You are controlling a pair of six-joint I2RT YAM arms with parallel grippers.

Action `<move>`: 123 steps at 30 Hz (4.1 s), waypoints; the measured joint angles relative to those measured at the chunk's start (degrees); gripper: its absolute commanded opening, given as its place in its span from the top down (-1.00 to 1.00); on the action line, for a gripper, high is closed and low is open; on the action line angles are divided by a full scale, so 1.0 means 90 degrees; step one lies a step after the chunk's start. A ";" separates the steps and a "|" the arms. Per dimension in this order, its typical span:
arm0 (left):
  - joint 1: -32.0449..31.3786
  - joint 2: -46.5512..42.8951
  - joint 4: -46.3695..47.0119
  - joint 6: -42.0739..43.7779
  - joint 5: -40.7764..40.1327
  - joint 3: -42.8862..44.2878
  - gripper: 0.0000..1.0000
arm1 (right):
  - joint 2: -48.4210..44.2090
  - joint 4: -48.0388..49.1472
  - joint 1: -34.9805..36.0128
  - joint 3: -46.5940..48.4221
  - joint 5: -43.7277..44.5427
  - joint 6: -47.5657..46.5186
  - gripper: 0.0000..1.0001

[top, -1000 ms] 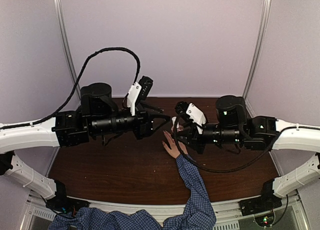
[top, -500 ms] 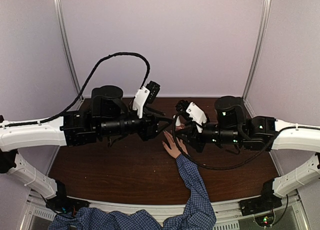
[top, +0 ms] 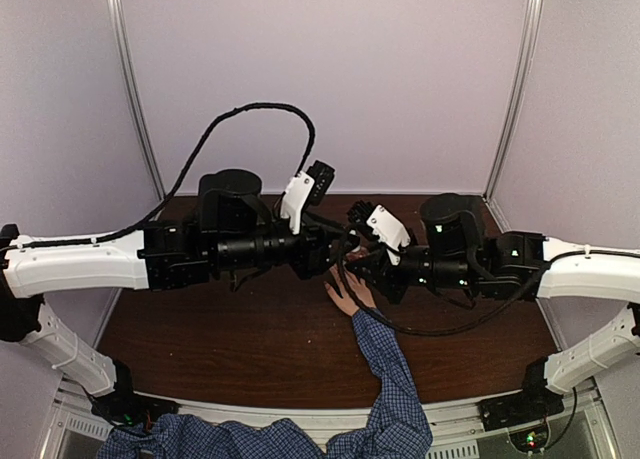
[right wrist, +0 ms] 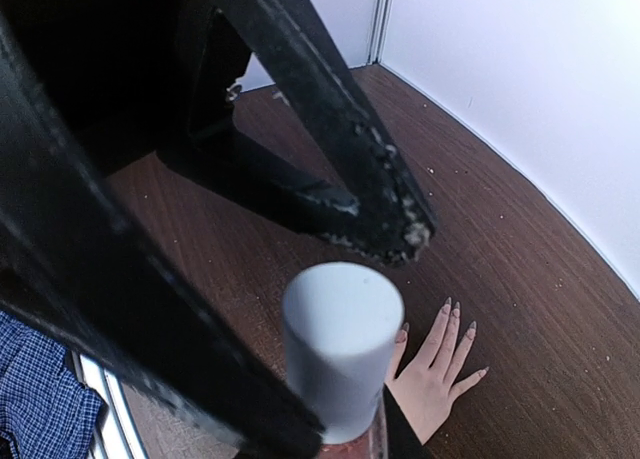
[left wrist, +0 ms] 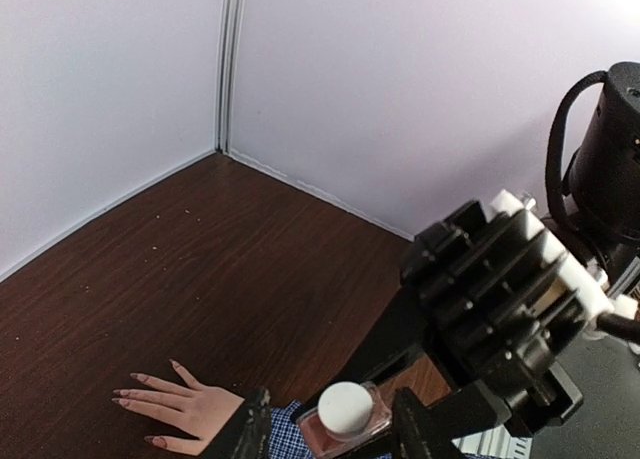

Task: Paint the nails
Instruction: Screw the nail polish bottle cap onto the nail polish bottle.

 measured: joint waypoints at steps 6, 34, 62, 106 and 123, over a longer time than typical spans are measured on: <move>-0.0010 0.0189 0.0087 -0.0102 0.0017 0.0095 0.55 | 0.0034 -0.0010 0.0000 0.0039 0.0022 -0.0002 1.00; 0.0044 -0.0095 0.0721 0.0243 0.2601 -0.0124 1.00 | -0.0799 -0.0175 -0.0121 -0.0126 -0.2681 -0.0202 1.00; 0.0289 -0.1078 -0.0012 0.0267 0.1348 -0.0253 -0.03 | -0.0690 0.0437 -0.0085 -0.0126 -0.2718 -0.0330 1.00; 0.0187 0.0129 0.0134 -0.0267 0.0872 0.0223 0.95 | -0.0049 -0.0141 -0.0080 0.0236 -0.0532 0.0175 1.00; 0.0228 -0.0146 0.0877 0.0284 0.3257 0.0022 1.00 | -0.0614 -0.0182 -0.0165 0.0233 -0.3167 -0.0226 1.00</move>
